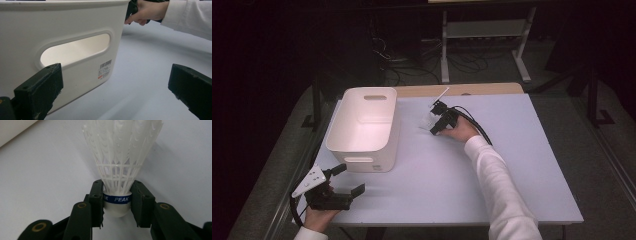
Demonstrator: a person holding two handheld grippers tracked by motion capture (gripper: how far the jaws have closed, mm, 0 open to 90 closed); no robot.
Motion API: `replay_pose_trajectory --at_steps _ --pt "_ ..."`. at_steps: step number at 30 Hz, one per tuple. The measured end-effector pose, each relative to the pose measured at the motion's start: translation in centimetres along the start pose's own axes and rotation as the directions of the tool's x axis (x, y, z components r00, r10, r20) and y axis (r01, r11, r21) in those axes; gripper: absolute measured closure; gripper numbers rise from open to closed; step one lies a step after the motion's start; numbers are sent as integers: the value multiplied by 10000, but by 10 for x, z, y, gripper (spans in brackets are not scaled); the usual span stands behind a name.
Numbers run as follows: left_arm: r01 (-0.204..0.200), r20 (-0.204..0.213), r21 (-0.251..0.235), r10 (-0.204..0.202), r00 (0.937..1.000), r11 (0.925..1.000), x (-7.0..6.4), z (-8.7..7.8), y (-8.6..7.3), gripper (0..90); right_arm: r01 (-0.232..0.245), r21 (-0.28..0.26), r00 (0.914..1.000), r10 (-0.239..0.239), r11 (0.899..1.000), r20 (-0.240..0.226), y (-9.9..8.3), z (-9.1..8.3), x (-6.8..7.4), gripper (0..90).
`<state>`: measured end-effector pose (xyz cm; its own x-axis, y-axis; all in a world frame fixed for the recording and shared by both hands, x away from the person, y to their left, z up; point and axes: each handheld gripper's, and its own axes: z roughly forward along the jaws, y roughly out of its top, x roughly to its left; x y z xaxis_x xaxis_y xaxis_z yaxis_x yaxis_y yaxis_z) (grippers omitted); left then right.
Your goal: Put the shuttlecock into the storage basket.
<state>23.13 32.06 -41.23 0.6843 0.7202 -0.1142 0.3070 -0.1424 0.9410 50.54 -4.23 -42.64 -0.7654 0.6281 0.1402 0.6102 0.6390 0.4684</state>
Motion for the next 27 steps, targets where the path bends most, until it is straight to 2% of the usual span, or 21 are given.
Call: replay_pose_trajectory --at_steps 6,7,11,18,23,27 --pt "-33 -2 35 33 10000 10000 0 0 0 0 -164 -257 9998 162 9995 -83 0 -10 -2 639" --pt "-19 1 19 19 10000 10000 0 0 0 0 -276 -312 9994 269 9991 -221 1 -13 -2 639" --pt "-59 2 75 59 10000 10000 0 0 0 0 -348 -455 9994 343 9984 -103 1 -23 -4 639" --pt "-20 -11 87 20 10000 10000 0 0 0 0 -445 -886 9989 430 9951 -193 1 -40 -7 640" --pt "-23 -15 79 23 10000 10000 0 1 0 0 -433 -1211 9987 397 9917 -325 4 -53 -3 639" --pt "45 -31 91 -45 10000 9999 0 1 0 0 -176 -1420 9993 128 9897 -345 9 -67 6 639"
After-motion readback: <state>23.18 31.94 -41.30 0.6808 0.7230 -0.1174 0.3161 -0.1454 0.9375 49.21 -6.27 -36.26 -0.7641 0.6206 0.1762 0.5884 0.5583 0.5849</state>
